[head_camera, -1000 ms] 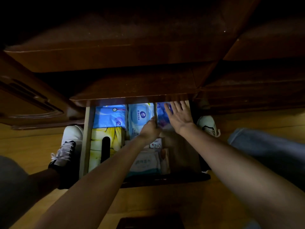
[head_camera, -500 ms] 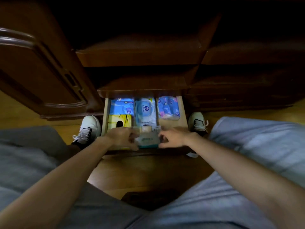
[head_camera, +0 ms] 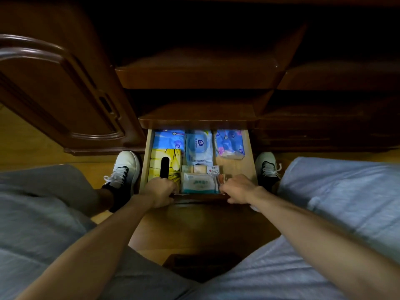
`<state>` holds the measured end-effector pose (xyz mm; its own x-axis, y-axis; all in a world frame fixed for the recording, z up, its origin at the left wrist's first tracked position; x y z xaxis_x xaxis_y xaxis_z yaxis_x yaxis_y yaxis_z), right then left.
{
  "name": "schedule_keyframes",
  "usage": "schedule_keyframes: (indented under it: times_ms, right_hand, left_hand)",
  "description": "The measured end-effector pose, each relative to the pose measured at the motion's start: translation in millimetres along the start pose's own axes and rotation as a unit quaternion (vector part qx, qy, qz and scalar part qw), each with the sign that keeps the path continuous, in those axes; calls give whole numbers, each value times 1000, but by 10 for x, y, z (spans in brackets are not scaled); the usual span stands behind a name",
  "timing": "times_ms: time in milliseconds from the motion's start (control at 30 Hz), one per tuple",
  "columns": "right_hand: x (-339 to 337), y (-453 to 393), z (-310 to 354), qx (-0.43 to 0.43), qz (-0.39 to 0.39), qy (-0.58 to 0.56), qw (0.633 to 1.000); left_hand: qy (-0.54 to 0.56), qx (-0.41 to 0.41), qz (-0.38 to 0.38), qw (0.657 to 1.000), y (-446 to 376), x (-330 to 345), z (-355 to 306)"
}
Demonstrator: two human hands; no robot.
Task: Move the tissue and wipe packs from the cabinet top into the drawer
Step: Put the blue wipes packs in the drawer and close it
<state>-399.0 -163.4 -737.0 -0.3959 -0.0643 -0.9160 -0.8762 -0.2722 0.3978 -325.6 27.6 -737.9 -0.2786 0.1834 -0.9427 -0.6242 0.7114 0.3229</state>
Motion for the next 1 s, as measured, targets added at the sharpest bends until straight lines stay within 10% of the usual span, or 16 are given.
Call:
schedule_keyframes:
  times_ms: [467, 833, 1000]
  right_hand:
    - [-334, -325, -535, 93, -46, 61, 993]
    - [-449, -454, -1075, 313, -349, -110, 877]
    - [-586, -1204, -957, 237, -212, -170, 933]
  left_hand:
    - [8, -60, -138, 989, -392, -327, 205]
    - [129, -253, -274, 919, -568, -397, 735]
    - [99, -239, -254, 932, -602, -304, 760]
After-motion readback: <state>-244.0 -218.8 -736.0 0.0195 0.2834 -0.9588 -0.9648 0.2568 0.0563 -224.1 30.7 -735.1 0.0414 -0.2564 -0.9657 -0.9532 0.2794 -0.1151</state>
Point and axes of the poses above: each hand's wrist, its own y-axis away from the middle knuckle, its own x-axis out of the palm, z = x × y, the point moved 9 cm from there along -y, towards the middle knuckle, and after that the axes turned 9 degrees about -z, right-handed, at the moved point
